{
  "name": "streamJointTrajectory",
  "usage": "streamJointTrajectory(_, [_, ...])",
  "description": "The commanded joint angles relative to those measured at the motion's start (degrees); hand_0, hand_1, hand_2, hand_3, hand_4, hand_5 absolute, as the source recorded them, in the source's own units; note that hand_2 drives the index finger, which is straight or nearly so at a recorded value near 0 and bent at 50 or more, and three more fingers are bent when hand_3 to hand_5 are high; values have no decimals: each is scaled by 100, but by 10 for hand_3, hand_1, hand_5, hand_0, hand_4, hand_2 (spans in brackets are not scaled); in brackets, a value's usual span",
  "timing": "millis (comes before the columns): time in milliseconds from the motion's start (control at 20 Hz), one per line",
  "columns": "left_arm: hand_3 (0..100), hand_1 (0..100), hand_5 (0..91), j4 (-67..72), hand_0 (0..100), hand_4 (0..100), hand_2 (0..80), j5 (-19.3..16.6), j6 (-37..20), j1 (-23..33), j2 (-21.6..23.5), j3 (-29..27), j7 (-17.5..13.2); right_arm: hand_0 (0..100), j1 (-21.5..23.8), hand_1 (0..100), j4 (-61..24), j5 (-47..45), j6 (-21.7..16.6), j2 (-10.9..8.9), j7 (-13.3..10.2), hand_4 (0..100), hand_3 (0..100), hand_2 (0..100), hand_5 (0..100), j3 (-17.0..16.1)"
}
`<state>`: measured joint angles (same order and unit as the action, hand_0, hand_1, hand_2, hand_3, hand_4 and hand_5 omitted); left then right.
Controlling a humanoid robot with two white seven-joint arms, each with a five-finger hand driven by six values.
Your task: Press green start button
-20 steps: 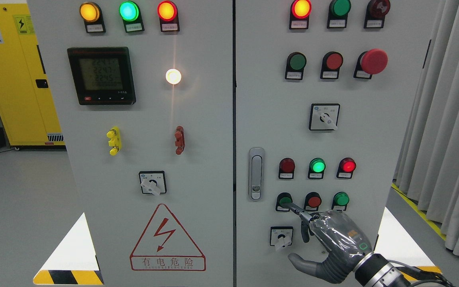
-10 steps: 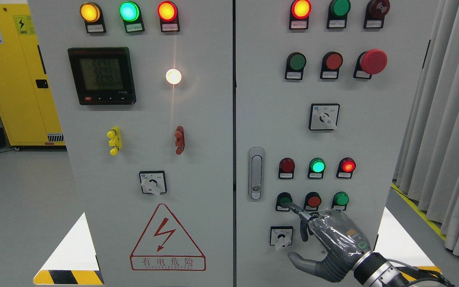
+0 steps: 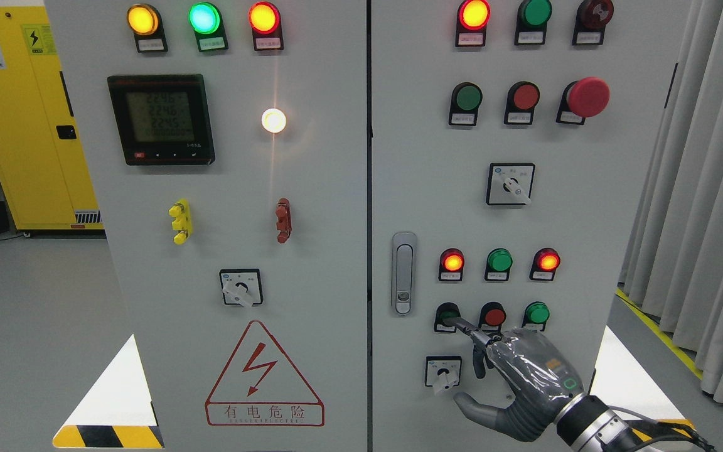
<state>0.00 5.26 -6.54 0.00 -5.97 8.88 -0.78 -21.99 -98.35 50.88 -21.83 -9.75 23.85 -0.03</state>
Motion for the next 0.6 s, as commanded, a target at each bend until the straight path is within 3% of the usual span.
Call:
streamJointTrajectory(0, [0, 556, 0, -158, 120, 0, 0, -7, -5, -105, 0, 0, -1, 381, -16, 669, 61, 1, 29, 8, 6, 738, 722, 0, 677, -147])
streamJointTrajectory(350, [0, 556, 0, -158, 120, 0, 0, 1, 4, -114, 0, 0, -1, 414, 107, 671, -307, -122, -14, 26, -21, 737, 712, 0, 675, -191])
streamJointTrajectory(550, [0, 556, 0, -150, 120, 0, 0, 1, -5, -114, 0, 0, -1, 430, 379, 670, -650, -807, -6, 8, -30, 735, 710, 0, 675, -235])
